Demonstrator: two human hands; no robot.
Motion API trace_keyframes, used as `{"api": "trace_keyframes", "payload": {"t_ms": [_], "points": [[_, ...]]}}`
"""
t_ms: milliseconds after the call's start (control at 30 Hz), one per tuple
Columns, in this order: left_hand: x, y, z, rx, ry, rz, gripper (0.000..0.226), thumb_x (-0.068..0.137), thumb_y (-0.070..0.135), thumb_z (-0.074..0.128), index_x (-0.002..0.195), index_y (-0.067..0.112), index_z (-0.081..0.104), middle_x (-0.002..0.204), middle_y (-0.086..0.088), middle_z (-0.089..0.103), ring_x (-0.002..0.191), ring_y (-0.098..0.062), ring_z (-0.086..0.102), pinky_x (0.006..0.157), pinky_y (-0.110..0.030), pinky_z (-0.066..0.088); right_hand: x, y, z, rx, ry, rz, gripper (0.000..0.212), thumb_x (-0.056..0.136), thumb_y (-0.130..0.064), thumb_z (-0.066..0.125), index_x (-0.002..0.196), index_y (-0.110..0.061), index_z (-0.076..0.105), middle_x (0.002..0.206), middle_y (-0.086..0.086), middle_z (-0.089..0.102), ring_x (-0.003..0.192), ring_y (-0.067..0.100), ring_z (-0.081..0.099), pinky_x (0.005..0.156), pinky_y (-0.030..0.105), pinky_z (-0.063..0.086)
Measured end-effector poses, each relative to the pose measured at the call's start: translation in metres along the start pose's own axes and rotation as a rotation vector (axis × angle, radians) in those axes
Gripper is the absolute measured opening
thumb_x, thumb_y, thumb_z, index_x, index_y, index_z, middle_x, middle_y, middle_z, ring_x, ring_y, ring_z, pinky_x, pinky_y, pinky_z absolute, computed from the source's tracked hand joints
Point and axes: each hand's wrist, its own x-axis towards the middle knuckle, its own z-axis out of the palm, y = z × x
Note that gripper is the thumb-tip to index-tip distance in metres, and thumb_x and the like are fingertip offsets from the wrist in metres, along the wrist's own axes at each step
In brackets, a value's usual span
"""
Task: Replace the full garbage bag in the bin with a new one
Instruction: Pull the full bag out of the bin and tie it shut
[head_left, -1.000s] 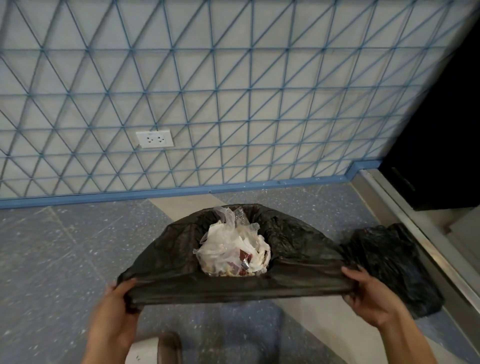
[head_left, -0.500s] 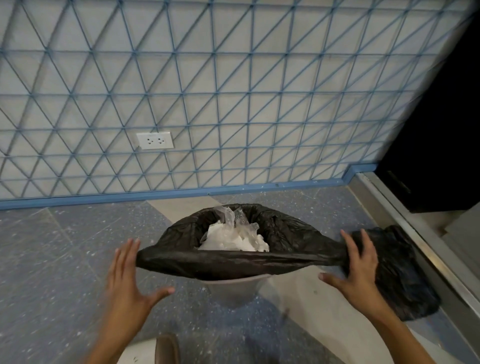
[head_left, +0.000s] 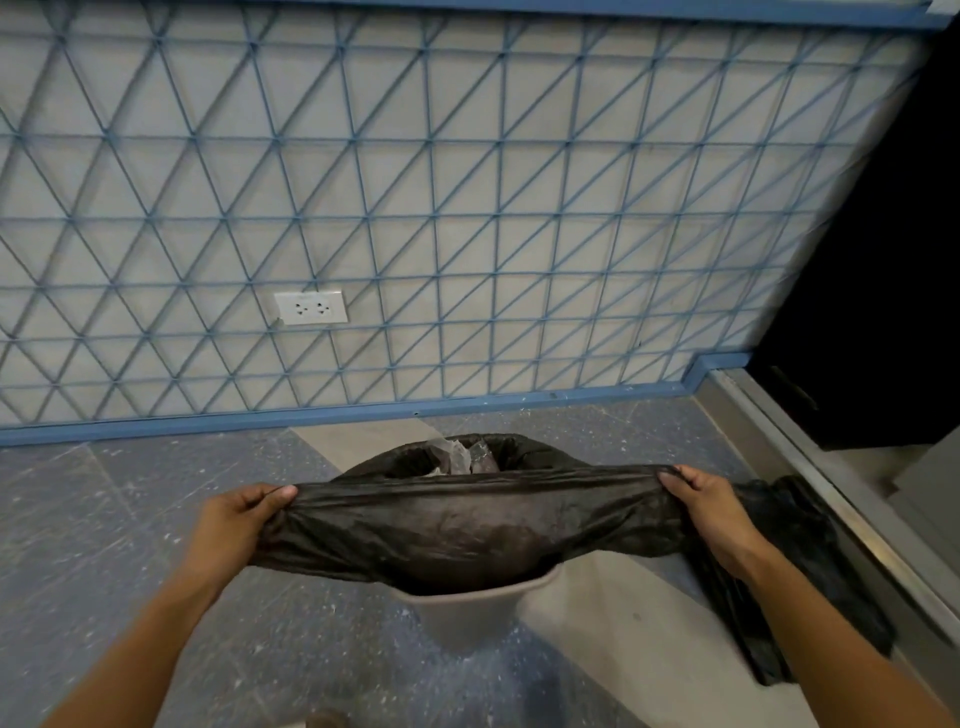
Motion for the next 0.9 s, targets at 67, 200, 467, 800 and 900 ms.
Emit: {"api": "trace_keyframes", "payload": {"t_ms": [67,200,467,800,900], "points": [[0.011,-0.011,0.002,0.140,-0.027,0.027,0.021,0.086,0.020,0.064,0.068,0.012,0.071,0.068,-0.015,0.069,0.064,-0.025,0.062,0.061,-0.020,0.046,0.009,0.007,0.004,-0.137,0.060,-0.016,0.021,0.092,-0.010,0.055,0.074,-0.011,0.065,0.070,0.005,0.068,0.060,0.015,0.063,0.050,0.009,0.047],[0.026,-0.038,0.007,0.473,-0.102,-0.032,0.027,0.083,0.037,0.066,0.063,0.018,0.068,0.061,-0.003,0.066,0.062,-0.020,0.062,0.066,-0.031,0.048,0.027,0.040,0.005,-0.458,0.072,-0.046,0.043,0.082,-0.009,0.069,0.047,-0.015,0.045,0.040,-0.010,0.045,0.045,0.002,0.044,0.045,0.013,0.032],[0.041,-0.050,0.031,0.211,0.014,-0.088,0.012,0.089,0.017,0.059,0.100,0.019,0.057,0.104,-0.011,0.064,0.091,-0.026,0.058,0.084,-0.039,0.044,0.030,0.028,0.015,-0.146,0.133,-0.030,0.033,0.083,0.015,0.045,0.095,-0.007,0.066,0.097,0.013,0.066,0.084,0.024,0.061,0.071,0.020,0.050],[0.039,-0.033,0.089,-0.106,-0.489,-0.536,0.088,0.091,0.061,0.005,0.134,-0.003,0.047,0.133,-0.025,0.053,0.116,-0.035,0.056,0.105,-0.035,0.038,0.053,0.046,0.094,-0.211,-0.286,0.410,0.066,0.093,-0.059,0.031,0.133,-0.010,0.050,0.136,0.014,0.052,0.119,0.030,0.052,0.100,0.037,0.041],[0.040,-0.052,0.084,-0.106,-0.566,-0.683,0.101,0.084,0.069,-0.002,0.120,-0.002,0.060,0.092,-0.018,0.072,0.071,-0.027,0.066,0.086,-0.036,0.050,0.047,0.058,0.093,-0.207,-0.349,0.564,0.069,0.095,-0.056,0.028,0.132,-0.001,0.047,0.110,0.012,0.063,0.087,0.025,0.058,0.079,0.033,0.045]]}}
